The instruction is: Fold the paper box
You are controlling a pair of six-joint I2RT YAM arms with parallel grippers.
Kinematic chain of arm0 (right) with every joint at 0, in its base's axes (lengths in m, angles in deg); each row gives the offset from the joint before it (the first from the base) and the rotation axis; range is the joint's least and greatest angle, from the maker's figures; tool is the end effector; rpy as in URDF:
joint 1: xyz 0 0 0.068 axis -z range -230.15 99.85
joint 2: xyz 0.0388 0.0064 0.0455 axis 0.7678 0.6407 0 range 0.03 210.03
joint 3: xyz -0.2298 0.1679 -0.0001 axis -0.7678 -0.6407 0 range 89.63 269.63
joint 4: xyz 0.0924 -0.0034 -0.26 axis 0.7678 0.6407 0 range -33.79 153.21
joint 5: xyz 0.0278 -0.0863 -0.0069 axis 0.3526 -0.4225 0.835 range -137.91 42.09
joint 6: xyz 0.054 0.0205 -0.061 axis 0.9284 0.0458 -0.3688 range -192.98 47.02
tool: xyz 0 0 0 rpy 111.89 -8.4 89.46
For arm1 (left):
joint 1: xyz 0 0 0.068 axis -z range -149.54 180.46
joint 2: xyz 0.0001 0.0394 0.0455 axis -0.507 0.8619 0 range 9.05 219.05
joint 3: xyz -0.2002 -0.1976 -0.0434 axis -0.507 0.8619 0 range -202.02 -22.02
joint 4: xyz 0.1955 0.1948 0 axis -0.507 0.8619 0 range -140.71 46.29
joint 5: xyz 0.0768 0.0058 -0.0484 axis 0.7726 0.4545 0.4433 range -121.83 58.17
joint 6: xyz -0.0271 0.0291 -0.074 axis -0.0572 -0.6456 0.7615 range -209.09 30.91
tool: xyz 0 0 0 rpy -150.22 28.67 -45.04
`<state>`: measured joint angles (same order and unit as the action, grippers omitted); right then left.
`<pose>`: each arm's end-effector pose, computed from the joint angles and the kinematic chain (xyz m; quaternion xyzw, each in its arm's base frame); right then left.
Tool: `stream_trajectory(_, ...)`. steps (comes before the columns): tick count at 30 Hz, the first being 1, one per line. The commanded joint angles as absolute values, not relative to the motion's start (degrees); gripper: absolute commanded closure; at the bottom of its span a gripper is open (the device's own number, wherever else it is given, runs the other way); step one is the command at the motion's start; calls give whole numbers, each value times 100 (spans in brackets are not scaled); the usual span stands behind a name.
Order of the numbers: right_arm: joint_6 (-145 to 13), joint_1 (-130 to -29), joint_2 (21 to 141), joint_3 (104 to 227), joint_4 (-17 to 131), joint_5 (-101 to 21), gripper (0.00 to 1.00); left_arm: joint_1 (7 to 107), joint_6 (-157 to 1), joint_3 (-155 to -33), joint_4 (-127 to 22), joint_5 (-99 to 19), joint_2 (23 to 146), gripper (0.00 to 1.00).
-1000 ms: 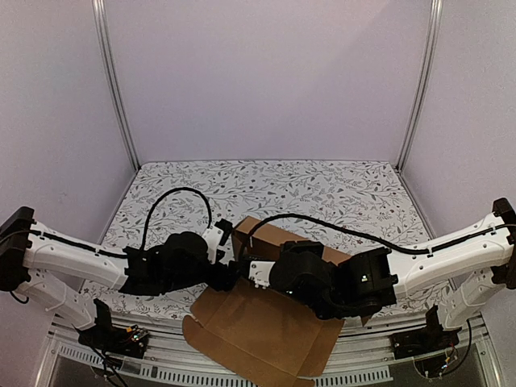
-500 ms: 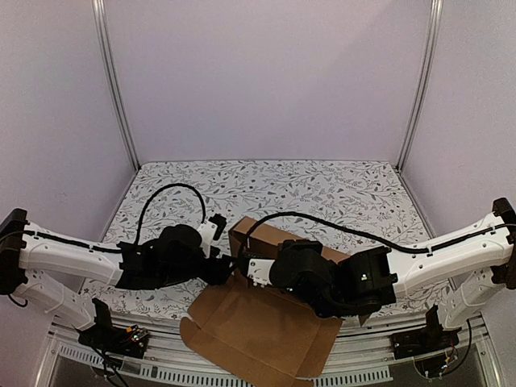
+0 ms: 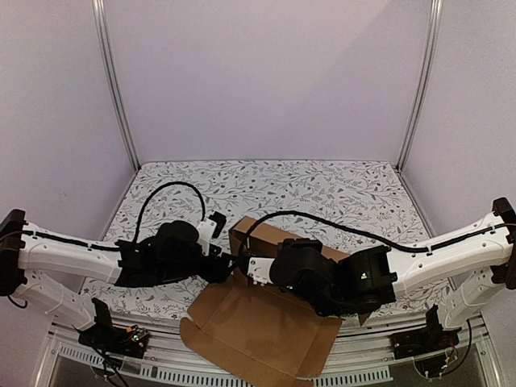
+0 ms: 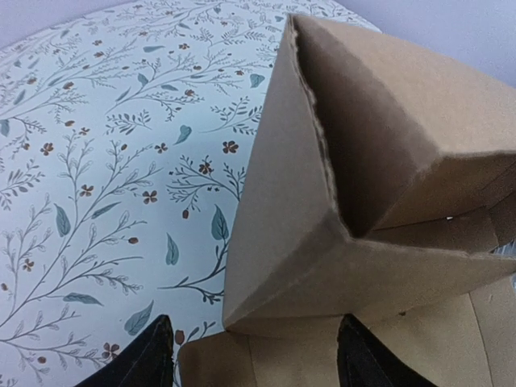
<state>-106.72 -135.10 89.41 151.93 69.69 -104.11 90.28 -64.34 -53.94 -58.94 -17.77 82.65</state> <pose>0.0931 0.3567 0.2497 -0.5889 0.5780 -0.2264 0.5176 0.1652 -0.2485 0.1699 0.2080 0.8509 -0.2365 0.4203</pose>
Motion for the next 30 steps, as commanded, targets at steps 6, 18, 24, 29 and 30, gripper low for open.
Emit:
stream_trajectory(6,-10605,-13501,9061,15144,6887,-10107,100,8952,-6706,-5519,-6346,-2432,8622,28)
stream_trajectory(18,-10510,-13495,9097,15261,7119,-9970,100,8752,-7328,-5420,-6846,-2890,8858,25)
stream_trajectory(24,-10425,-13497,9134,15282,7215,-9916,100,8501,-7473,-5211,-7127,-3295,8760,27)
stream_trajectory(29,-10367,-13497,9135,15271,7287,-9923,100,8417,-7560,-5186,-7189,-3904,8687,32)
stream_trajectory(30,-10359,-13497,9135,15270,7284,-9931,100,8409,-7559,-5182,-7190,-4006,8662,32)
